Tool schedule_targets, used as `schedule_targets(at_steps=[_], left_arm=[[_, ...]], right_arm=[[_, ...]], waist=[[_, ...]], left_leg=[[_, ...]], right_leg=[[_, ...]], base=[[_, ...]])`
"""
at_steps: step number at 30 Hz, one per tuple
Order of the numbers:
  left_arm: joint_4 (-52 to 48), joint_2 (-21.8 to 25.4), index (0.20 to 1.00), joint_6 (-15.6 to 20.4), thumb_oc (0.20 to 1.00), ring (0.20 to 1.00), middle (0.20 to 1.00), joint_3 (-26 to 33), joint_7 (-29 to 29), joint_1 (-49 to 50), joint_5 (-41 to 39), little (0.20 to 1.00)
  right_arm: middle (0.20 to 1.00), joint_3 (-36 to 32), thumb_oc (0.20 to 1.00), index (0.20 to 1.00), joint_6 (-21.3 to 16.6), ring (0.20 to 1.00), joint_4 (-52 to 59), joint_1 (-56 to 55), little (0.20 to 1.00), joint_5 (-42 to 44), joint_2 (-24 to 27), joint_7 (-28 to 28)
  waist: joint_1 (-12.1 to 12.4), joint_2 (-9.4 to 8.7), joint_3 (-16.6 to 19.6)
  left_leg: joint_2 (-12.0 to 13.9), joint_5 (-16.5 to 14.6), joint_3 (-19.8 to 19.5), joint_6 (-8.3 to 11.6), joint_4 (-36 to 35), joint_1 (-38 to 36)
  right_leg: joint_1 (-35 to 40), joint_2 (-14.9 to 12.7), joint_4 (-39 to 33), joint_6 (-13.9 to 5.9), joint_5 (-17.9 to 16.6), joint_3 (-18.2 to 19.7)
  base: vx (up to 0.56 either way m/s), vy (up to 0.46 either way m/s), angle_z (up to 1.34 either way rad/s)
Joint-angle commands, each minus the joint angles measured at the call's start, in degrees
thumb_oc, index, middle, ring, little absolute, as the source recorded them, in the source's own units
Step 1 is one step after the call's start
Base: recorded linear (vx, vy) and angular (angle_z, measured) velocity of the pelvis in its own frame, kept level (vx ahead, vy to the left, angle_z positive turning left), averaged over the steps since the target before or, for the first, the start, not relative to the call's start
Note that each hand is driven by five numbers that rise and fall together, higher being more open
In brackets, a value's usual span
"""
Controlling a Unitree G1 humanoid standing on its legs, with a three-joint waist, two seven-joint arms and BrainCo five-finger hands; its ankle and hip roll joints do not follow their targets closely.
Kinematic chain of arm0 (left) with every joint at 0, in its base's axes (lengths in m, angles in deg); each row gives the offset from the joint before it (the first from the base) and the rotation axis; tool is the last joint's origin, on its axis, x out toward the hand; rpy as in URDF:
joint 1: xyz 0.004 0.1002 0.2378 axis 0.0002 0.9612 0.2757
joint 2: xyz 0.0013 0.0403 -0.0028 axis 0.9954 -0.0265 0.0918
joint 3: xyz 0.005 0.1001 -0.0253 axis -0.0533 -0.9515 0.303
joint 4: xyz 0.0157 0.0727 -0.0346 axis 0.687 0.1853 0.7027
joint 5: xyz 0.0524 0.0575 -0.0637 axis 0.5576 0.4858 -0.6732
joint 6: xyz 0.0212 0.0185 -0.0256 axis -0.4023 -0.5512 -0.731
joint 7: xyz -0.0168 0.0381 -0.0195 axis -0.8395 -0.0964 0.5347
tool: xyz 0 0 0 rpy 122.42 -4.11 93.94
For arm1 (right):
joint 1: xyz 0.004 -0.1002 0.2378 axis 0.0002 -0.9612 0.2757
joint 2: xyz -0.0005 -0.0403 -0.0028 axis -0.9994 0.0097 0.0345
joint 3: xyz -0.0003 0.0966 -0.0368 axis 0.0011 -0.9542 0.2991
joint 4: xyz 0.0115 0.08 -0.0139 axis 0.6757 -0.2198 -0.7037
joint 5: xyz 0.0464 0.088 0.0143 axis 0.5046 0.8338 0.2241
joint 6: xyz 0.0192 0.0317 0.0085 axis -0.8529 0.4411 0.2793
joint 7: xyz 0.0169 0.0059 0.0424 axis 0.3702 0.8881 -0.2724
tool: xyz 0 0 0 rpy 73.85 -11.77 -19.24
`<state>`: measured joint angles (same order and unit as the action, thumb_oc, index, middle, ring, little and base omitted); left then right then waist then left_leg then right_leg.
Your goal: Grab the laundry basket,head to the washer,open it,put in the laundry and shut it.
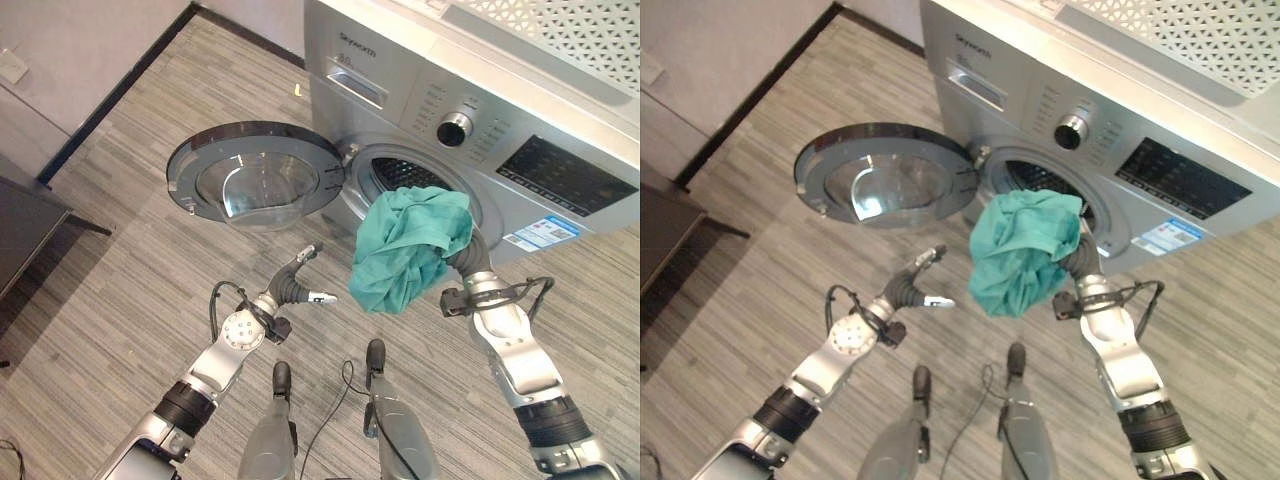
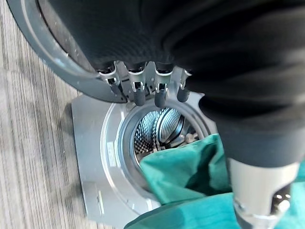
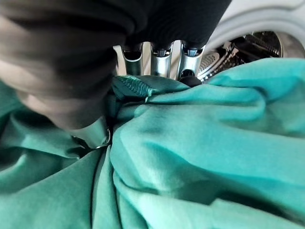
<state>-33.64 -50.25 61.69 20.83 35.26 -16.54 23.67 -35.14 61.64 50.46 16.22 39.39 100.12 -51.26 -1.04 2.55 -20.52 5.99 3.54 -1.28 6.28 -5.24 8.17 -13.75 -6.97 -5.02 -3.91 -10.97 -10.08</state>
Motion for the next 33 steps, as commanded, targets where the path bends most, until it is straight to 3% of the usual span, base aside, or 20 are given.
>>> schedule_targets(at_steps=[1, 10, 20, 33], left_arm=[[2.3, -1.0, 1.0, 1.9, 1.0, 1.0, 1.0, -3.1, -2.9, -4.0, 5.4, 1.0], [10.0, -5.5, 1.0, 0.3, 1.0, 1.0, 1.0, -6.8, -4.2, -8.4, 7.1, 1.0], [15.7, -10.1, 1.0, -0.3, 1.0, 1.0, 1.0, -8.6, -5.9, -11.1, 2.8, 1.0], [18.7, -12.9, 1.0, -0.2, 1.0, 1.0, 1.0, -9.7, -7.2, -12.8, -2.3, 1.0]], right_arm=[[0.2, -0.5, 0.2, 0.2, -3.5, 0.2, 2.7, 3.0, 0.2, -0.6, -0.7, -0.5], [0.2, 2.8, 0.2, 0.2, -3.6, 0.2, 2.2, 3.1, 0.2, 2.9, -1.6, -1.7], [0.2, 5.1, 0.2, 0.2, -4.0, 0.2, 3.2, 2.7, 0.2, 4.8, -2.6, -1.6], [0.2, 3.1, 0.2, 0.2, -1.6, 0.2, 1.4, 0.4, 0.2, 0.8, -2.1, 2.5]], waist=[[-0.7, -0.64, 3.1], [-0.9, -0.78, 2.7], [-1.6, -0.48, 2.5], [-2.6, -0.8, 3.3]], left_leg=[[-1.1, -2.1, 2.1, -2.69, 0.2, 1.4], [-1.4, -1.8, 1.5, -2.62, 0.2, 2.4], [-2.1, -1.9, 1.3, -3.21, 0.2, 2.5], [-2.0, -2.1, 1.6, -2.94, 0.2, 3.1]], right_leg=[[3.8, -4.5, 2.8, -4.7, 9.7, 2.2], [3.2, -5.1, 3.5, -4.92, 9.8, 1.7], [2.8, -5.8, 4.8, -4.96, 10.1, 1.7], [2.8, -5.6, 3.7, -5.06, 9.7, 1.3]], base=[[0.0, 0.0, 0.0], [-0.01, 0.001, 0.09], [0.0, 0.015, 0.05], [0.0, 0.0, 0.0]])
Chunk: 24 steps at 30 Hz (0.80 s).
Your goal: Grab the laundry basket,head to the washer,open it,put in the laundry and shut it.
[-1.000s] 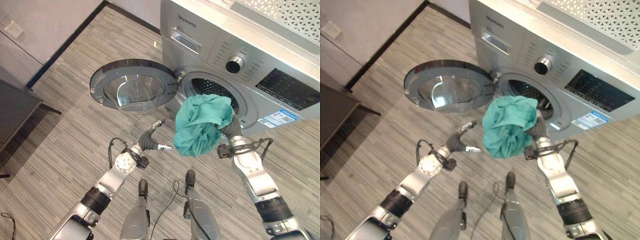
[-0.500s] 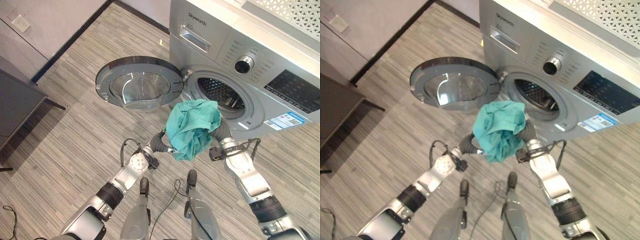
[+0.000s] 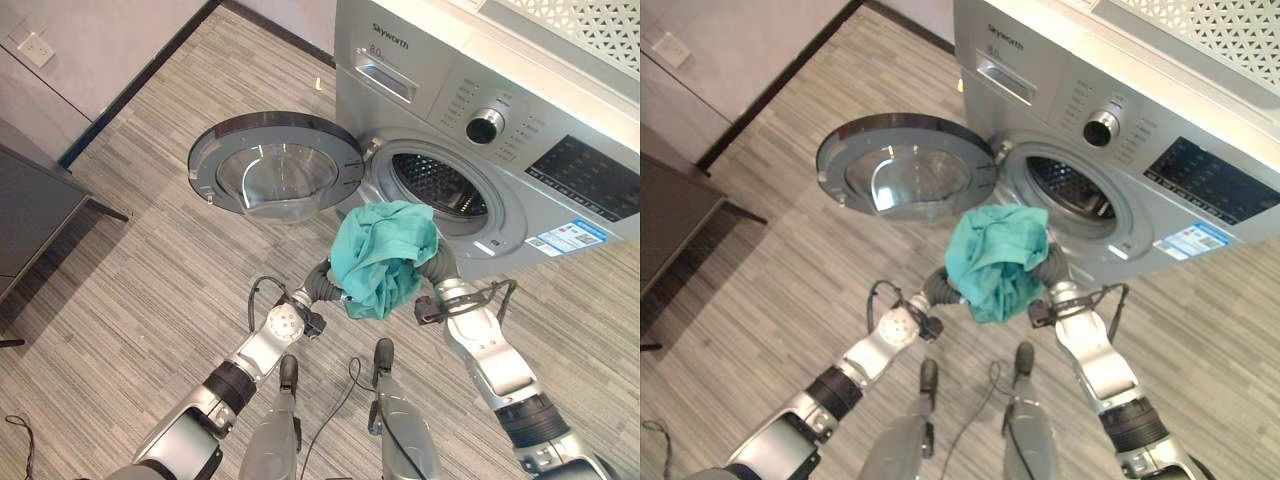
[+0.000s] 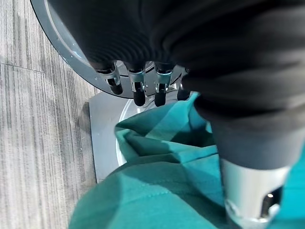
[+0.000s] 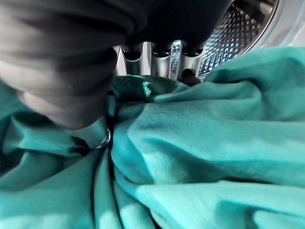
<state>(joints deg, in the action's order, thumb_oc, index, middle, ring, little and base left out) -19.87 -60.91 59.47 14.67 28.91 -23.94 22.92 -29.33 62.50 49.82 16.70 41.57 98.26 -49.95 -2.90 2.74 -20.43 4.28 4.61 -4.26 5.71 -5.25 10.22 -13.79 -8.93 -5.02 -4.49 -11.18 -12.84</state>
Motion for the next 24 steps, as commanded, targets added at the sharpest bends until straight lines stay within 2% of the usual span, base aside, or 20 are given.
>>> schedule_targets(at_steps=[1, 10, 16, 21, 24], left_arm=[[4.9, -2.4, 1.0, 2.1, 1.0, 1.0, 1.0, -3.8, -0.6, -5.0, -2.3, 1.0], [7.0, -5.7, 1.0, 1.8, 1.0, 1.0, 1.0, -5.9, -1.9, -5.7, -8.2, 1.0], [6.9, -6.3, 1.0, 2.2, 1.0, 1.0, 1.0, -5.8, -3.1, -8.6, -8.2, 1.0], [10.1, -6.4, 1.0, 1.2, 1.0, 1.0, 1.0, -7.8, 1.4, -10.0, -3.8, 1.0], [9.1, -5.5, 1.0, 1.2, 1.0, 1.0, 1.0, -8.8, 3.5, -10.1, -2.8, 1.0]], right_arm=[[0.2, -3.2, 0.2, 0.2, -2.1, 0.2, 1.6, -0.7, 0.2, -1.1, -0.5, 1.6], [0.2, -1.5, 0.2, 0.2, -1.7, 0.2, 0.1, -0.8, 0.2, 4.2, -3.8, 4.2], [0.2, 0.3, 0.2, 0.2, -0.8, 0.2, -0.3, -0.8, 0.2, 3.0, -3.6, 4.0], [0.2, -0.5, 0.2, 0.2, 1.1, 0.2, -1.5, 0.0, 0.2, -2.6, -1.0, 2.2], [0.2, -1.5, 0.2, 0.2, 1.3, 0.2, -2.7, 0.5, 0.2, -2.5, -0.5, 1.5]], waist=[[-0.9, -1.08, 3.3], [-1.3, -1.45, 3.4], [-1.7, -1.57, 3.6], [-2.3, -1.48, 3.7], [-2.4, -1.32, 3.8]], left_leg=[[-0.2, -3.2, 4.8, -2.36, 0.3, 1.0], [0.2, -3.4, 5.5, -2.22, 0.3, 0.7], [0.5, -3.5, 6.2, -2.04, 0.3, 0.4], [0.7, -3.8, 6.6, -2.09, 0.3, 0.2], [0.6, -4.0, 6.8, -2.21, 0.3, 0.2]], right_leg=[[2.9, -3.6, 3.6, -4.47, 9.9, 4.0], [2.9, -3.3, 3.4, -4.36, 9.8, 4.2], [3.0, -3.1, 2.9, -4.37, 9.7, 4.3], [2.8, -3.0, 2.7, -4.56, 9.6, 4.8], [2.9, -3.0, 2.6, -4.68, 9.6, 4.9]], base=[[0.0, 0.0, 0.0], [0.0, 0.0, 0.0], [0.01, -0.003, 0.0], [0.01, -0.003, 0.0], [0.0, 0.0, 0.0]])
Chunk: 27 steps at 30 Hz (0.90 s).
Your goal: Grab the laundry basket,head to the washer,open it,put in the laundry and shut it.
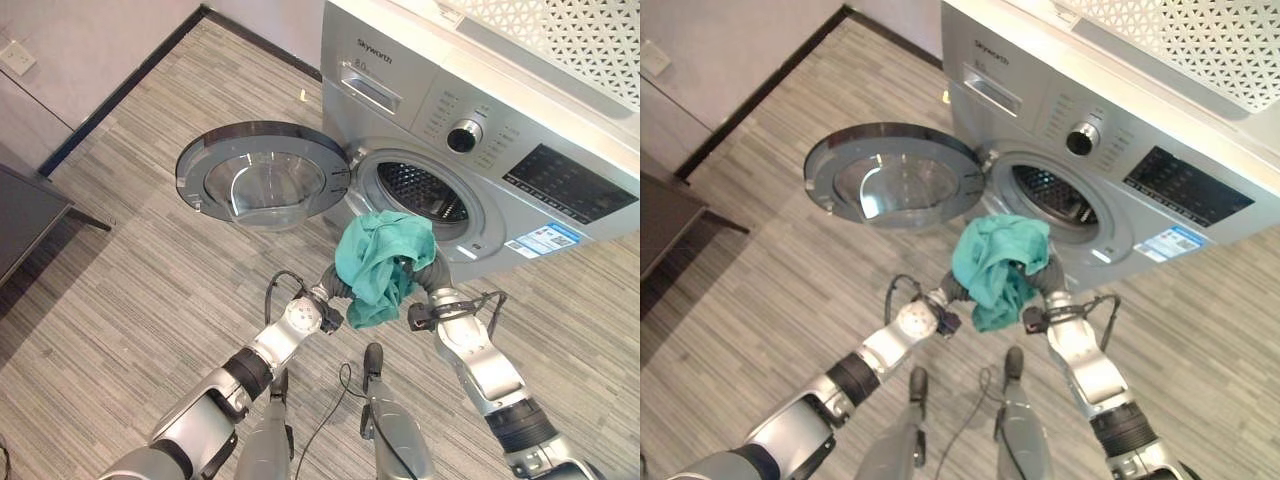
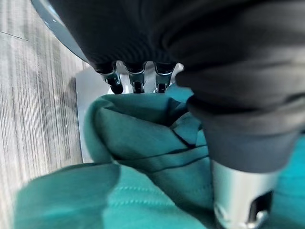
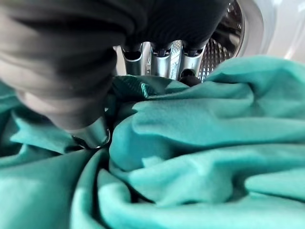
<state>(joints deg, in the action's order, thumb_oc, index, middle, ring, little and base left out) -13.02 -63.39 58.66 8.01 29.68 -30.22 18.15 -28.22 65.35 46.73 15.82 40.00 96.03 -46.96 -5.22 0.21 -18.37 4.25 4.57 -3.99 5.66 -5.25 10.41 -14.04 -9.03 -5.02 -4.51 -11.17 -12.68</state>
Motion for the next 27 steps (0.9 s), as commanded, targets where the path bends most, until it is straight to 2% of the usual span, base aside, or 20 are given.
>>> schedule_targets(at_steps=[1, 7, 10, 13, 14, 15, 16, 24, 27], left_arm=[[2.2, -3.0, 1.0, 2.0, 1.0, 1.0, 1.0, -2.1, 2.8, -3.8, 1.9, 1.0], [0.1, -3.1, 1.0, 2.6, 1.0, 1.0, 1.0, -2.1, 2.7, -4.7, 0.5, 1.0], [-0.6, -2.9, 1.0, 3.2, 1.0, 1.0, 1.0, -1.6, 1.0, -5.4, 0.4, 1.0], [-0.7, -3.0, 1.0, 3.4, 1.0, 1.0, 1.0, -1.2, 0.2, -5.3, 0.1, 1.0], [-0.6, -3.0, 0.928, 3.6, 0.928, 0.928, 0.928, -0.8, -0.6, -5.2, -0.1, 0.928], [-0.5, -3.1, 0.451, 3.7, 0.451, 0.451, 0.451, -0.6, -1.0, -5.1, -0.3, 0.451], [-0.4, -3.0, 0.2, 4.1, 0.2, 0.2, 0.2, -0.1, -1.8, -4.9, -0.4, 0.2], [-2.3, -1.5, 0.2, 5.6, 0.2, 0.2, 0.2, 3.4, -5.7, -2.3, -2.7, 0.2], [-4.6, -0.2, 0.2, 6.6, 0.2, 0.2, 0.2, 5.3, -7.9, -0.1, -3.7, 0.2]], right_arm=[[0.2, -2.6, 0.2, 0.2, -1.6, 0.2, 0.3, 1.4, 0.2, -0.9, 1.7, -1.5], [0.2, -2.2, 0.2, 0.2, -2.9, 0.2, -0.4, 1.0, 0.2, 3.4, 0.2, -2.1], [0.2, -1.8, 0.2, 0.2, -4.6, 0.2, 0.7, -0.4, 0.2, 8.3, -1.3, -1.9], [0.2, -1.7, 0.2, 0.2, -4.9, 0.2, 1.1, -0.5, 0.2, 9.0, -1.6, -1.6], [0.2, -1.6, 0.2, 0.2, -5.2, 0.2, 1.4, -0.7, 0.2, 9.5, -1.8, -1.5], [0.2, -1.4, 0.2, 0.2, -5.4, 0.2, 1.6, -0.8, 0.2, 9.9, -2.0, -1.4], [0.2, -1.2, 0.2, 0.2, -5.6, 0.2, 1.9, -1.0, 0.2, 10.2, -2.1, -1.4], [0.2, -0.1, 0.2, 0.2, -6.0, 0.2, 2.6, -1.7, 0.2, 9.8, -2.0, -0.9], [0.2, 0.4, 0.2, 0.2, -6.7, 0.2, 3.0, -1.6, 0.2, 10.0, -1.9, -0.9]], waist=[[-0.1, 1.21, 1.7], [-0.1, 1.39, 1.6], [-0.1, 1.3, 1.5], [-0.1, 1.19, 1.5], [0.0, 1.1, 1.5], [0.0, 1.05, 1.5], [0.0, 0.96, 1.5], [0.4, -0.09, 1.1], [0.6, -1.04, 1.2]], left_leg=[[0.6, -4.0, 6.5, -2.16, 0.3, 0.0], [0.5, -3.9, 6.5, -2.12, 0.3, 0.0], [0.5, -3.9, 6.8, -1.92, 0.3, 0.1], [0.5, -3.9, 6.9, -1.86, 0.3, 0.1], [0.6, -3.8, 7.0, -1.78, 0.3, 0.1], [0.6, -3.8, 7.0, -1.73, 0.3, 0.2], [0.7, -3.7, 7.1, -1.66, 0.3, 0.2], [1.3, -3.5, 7.3, -1.5, 0.3, 0.6], [1.8, -3.4, 7.5, -1.68, 0.3, 1.0]], right_leg=[[3.1, -2.9, 2.6, -4.66, 9.6, 4.8], [3.2, -3.1, 2.6, -4.72, 9.6, 4.5], [3.3, -3.1, 2.5, -4.75, 9.4, 4.3], [3.3, -3.1, 2.4, -4.72, 9.4, 4.2], [3.3, -3.0, 2.3, -4.71, 9.3, 4.1], [3.2, -3.0, 2.2, -4.69, 9.3, 4.0], [3.2, -3.0, 2.2, -4.63, 9.3, 3.9], [2.5, -2.5, 2.2, -4.5, 9.1, 4.1], [1.8, -2.0, 2.1, -4.45, 8.7, 4.8]], base=[[0.0, 0.0, 0.0], [0.0, 0.0, 0.0], [0.0, 0.0, 0.0], [0.0, 0.0, 0.0], [0.0, 0.0, 0.0], [0.0, 0.0, 0.0], [0.0, 0.0, 0.0], [0.0, 0.0, 0.0], [-0.01, -0.011, -0.03]])
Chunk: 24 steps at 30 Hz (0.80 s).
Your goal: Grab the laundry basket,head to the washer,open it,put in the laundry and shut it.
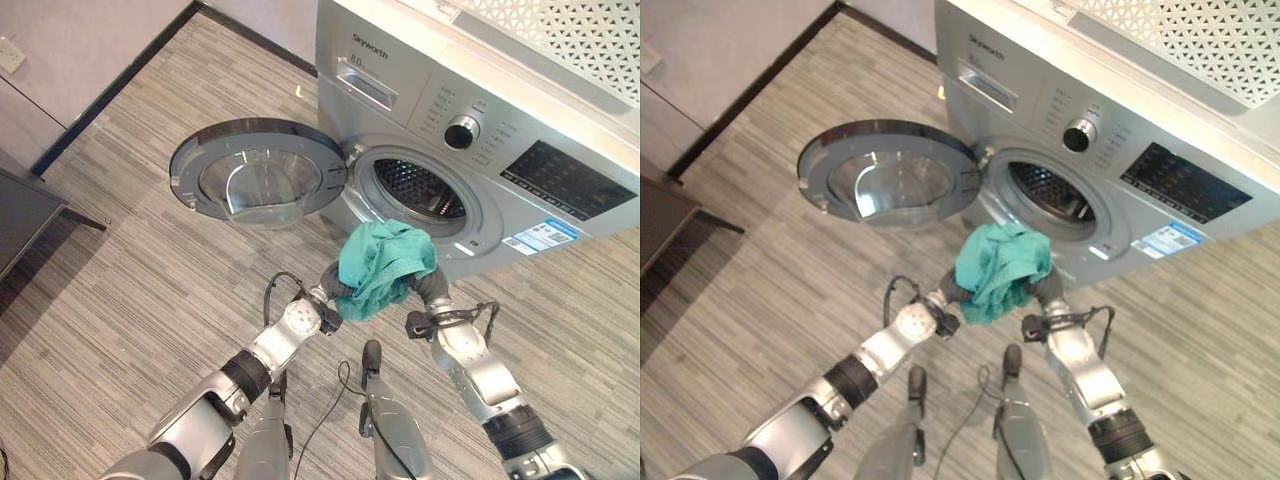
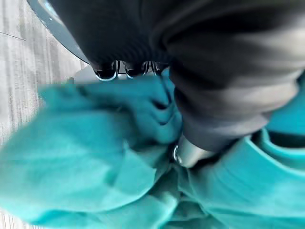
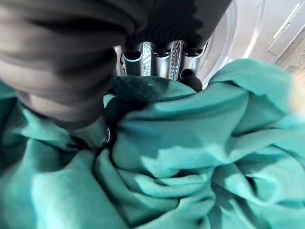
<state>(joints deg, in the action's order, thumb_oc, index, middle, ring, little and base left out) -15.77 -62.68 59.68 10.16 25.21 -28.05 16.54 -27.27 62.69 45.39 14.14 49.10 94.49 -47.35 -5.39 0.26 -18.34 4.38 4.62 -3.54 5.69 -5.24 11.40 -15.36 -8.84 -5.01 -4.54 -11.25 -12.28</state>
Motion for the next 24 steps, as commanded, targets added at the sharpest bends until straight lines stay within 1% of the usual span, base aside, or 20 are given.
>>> schedule_targets(at_steps=[1, 2, 4, 5, 6, 8, 10, 11, 12, 13, 14, 15, 19, 21, 24], left_arm=[[-1.9, -0.9, 0.2, 5.6, 0.2, 0.2, 0.2, 3.2, -3.4, -2.3, -2.1, 0.2], [-2.2, -0.6, 0.2, 5.8, 0.2, 0.2, 0.2, 3.8, -4.1, -2.3, -2.6, 0.2], [-2.5, 0.0, 0.2, 6.0, 0.2, 0.2, 0.2, 4.6, -4.7, -2.2, -3.2, 0.2], [-3.1, 0.5, 0.2, 6.7, 0.2, 0.2, 0.2, 5.8, -5.5, -1.6, -4.3, 0.2], [-3.2, 0.5, 0.2, 6.7, 0.2, 0.2, 0.2, 5.8, -5.5, -1.6, -4.3, 0.2], [-4.1, 1.5, 0.2, 7.3, 0.2, 0.2, 0.2, 7.3, -6.1, -1.1, -4.8, 0.2], [-5.2, 2.7, 0.2, 7.7, 0.2, 0.2, 0.2, 9.1, -6.6, -0.2, -5.3, 0.2], [-6.0, 4.1, 0.2, 8.1, 0.2, 0.2, 0.2, 10.9, -6.9, 1.1, -5.2, 0.2], [-6.0, 4.1, 0.2, 8.1, 0.2, 0.2, 0.2, 10.9, -6.9, 1.1, -5.2, 0.2], [-6.4, 4.9, 0.2, 8.1, 0.2, 0.2, 0.2, 11.7, -6.6, 2.0, -5.0, 0.2], [-8.0, 6.6, 0.2, 8.4, 0.2, 0.2, 0.2, 13.3, -6.1, 4.5, -4.3, 0.2], [-8.1, 6.6, 0.2, 8.4, 0.2, 0.2, 0.2, 13.3, -6.1, 4.5, -4.3, 0.2], [-11.1, 8.6, 0.2, 8.4, 0.2, 0.2, 0.2, 15.4, -3.6, 10.2, -4.5, 0.2], [-13.5, 9.5, 0.2, 8.5, 0.2, 0.2, 0.2, 16.2, -1.3, 14.0, -5.7, 0.2], [-13.8, 9.6, 0.2, 8.4, 0.2, 0.2, 0.2, 16.4, -0.4, 15.2, -6.4, 0.2]], right_arm=[[0.2, -0.5, 0.2, 0.2, -4.1, 0.2, 4.4, 0.0, 0.2, 0.9, -0.4, -0.5], [0.216, -0.5, 0.216, 0.216, -4.4, 0.216, 4.6, 0.1, 0.216, 1.4, -0.3, -0.5], [0.934, -0.5, 0.934, 0.934, -4.4, 0.934, 5.0, 0.0, 0.934, 1.1, 0.3, -0.9], [1.0, -0.7, 1.0, 1.0, -4.2, 1.0, 5.5, -0.5, 1.0, -0.9, 1.6, -1.4], [1.0, -0.7, 1.0, 1.0, -4.2, 1.0, 5.5, -0.5, 1.0, -0.9, 1.6, -1.4], [1.0, -2.0, 1.0, 1.0, -3.9, 1.0, 6.2, -1.6, 1.0, -3.5, 3.2, -1.7], [1.0, -4.9, 1.0, 1.0, -3.8, 1.0, 6.4, -3.9, 1.0, -5.1, 4.2, -1.1], [1.0, -7.8, 1.0, 1.0, -3.9, 1.0, 6.1, -6.6, 1.0, -6.1, 5.0, -0.9], [1.0, -7.8, 1.0, 1.0, -3.9, 1.0, 6.2, -6.7, 1.0, -6.1, 5.0, -0.9], [1.0, -9.4, 1.0, 1.0, -4.0, 1.0, 5.7, -8.5, 1.0, -5.7, 5.2, -1.1], [1.0, -12.2, 1.0, 1.0, -4.2, 1.0, 3.8, -12.3, 1.0, -4.6, 5.5, -2.0], [1.0, -12.3, 1.0, 1.0, -4.2, 1.0, 3.8, -12.3, 1.0, -4.6, 5.5, -2.0], [1.0, -16.0, 1.0, 1.0, -2.6, 1.0, -4.2, -16.2, 1.0, -7.0, 5.3, -2.9], [1.0, -17.0, 1.0, 1.0, -1.0, 1.0, -12.3, -17.2, 1.0, -9.0, 4.4, -3.3], [1.0, -16.7, 1.0, 1.0, -0.7, 1.0, -15.1, -17.2, 1.0, -9.4, 4.0, -4.0]], waist=[[0.7, -1.1, 1.2], [0.8, -1.39, 1.2], [0.7, -1.82, 1.2], [0.6, -2.33, 1.4], [0.7, -2.33, 1.4], [0.4, -2.72, 1.4], [-0.1, -3.17, 1.6], [-0.5, -3.63, 1.8], [-0.5, -3.63, 1.8], [-0.7, -3.9, 2.0], [-0.9, -4.37, 2.2], [-0.9, -4.42, 2.4], [-0.8, -4.96, 3.2], [-0.4, -5.02, 3.5], [-0.3, -5.01, 3.7]], left_leg=[[1.7, -3.4, 7.1, -1.71, 0.2, 0.0], [1.8, -3.4, 7.2, -1.75, 0.2, 0.0], [2.0, -3.3, 7.3, -1.84, 0.2, 0.1], [2.3, -3.4, 7.4, -1.96, 0.2, 0.1], [2.3, -3.4, 7.4, -1.96, 0.2, 0.1], [2.5, -3.4, 7.5, -2.04, 0.2, 0.0], [2.8, -3.5, 7.8, -2.04, 0.2, -0.2], [3.0, -3.7, 8.0, -2.07, 0.2, -0.5], [3.0, -3.7, 8.0, -2.07, 0.2, -0.5], [3.1, -3.8, 8.2, -2.08, 0.2, -0.8], [3.4, -4.2, 8.4, -2.09, 0.2, -1.6], [3.4, -4.1, 8.5, -2.1, 0.2, -1.4], [3.6, -4.7, 8.7, -2.31, 0.2, -2.8], [3.6, -5.1, 8.3, -2.57, 0.2, -3.7], [3.6, -5.2, 8.2, -2.62, 0.2, -3.9]], right_leg=[[3.0, -2.2, 2.1, -4.41, 8.8, 4.4], [2.9, -2.0, 2.1, -4.4, 8.7, 4.6], [2.6, -1.7, 2.1, -4.3, 8.7, 5.1], [2.5, -1.4, 2.0, -4.17, 8.7, 5.4], [2.5, -1.4, 2.0, -4.17, 8.7, 5.4], [2.3, -1.1, 2.1, -4.16, 8.6, 5.9], [2.2, -0.7, 2.1, -4.09, 8.6, 6.3], [2.2, -0.4, 2.1, -4.05, 8.6, 6.8], [2.1, -0.4, 2.1, -4.05, 8.6, 6.9], [2.1, -0.2, 2.1, -4.04, 8.6, 7.2], [2.5, 0.1, 2.2, -3.96, 8.8, 7.7], [2.4, 0.1, 2.2, -3.96, 8.7, 7.7], [3.2, 0.4, 2.1, -3.87, 8.9, 8.4], [3.8, 0.5, 2.3, -3.76, 9.2, 8.5], [4.0, 0.5, 2.3, -3.75, 9.3, 8.6]], base=[[-0.02, -0.018, -0.19], [-0.02, -0.01, -0.17], [-0.01, -0.007, -0.07], [0.0, 0.0, 0.0], [0.0, -0.021, -0.06], [0.0, -0.01, -0.12], [0.01, -0.004, -0.2], [0.01, 0.004, -0.12], [0.01, 0.003, -0.13], [0.03, -0.008, -0.27], [0.02, -0.008, -0.28], [0.03, -0.013, -0.23], [0.04, -0.011, -0.21], [0.04, -0.008, -0.15], [0.03, -0.001, -0.13]])
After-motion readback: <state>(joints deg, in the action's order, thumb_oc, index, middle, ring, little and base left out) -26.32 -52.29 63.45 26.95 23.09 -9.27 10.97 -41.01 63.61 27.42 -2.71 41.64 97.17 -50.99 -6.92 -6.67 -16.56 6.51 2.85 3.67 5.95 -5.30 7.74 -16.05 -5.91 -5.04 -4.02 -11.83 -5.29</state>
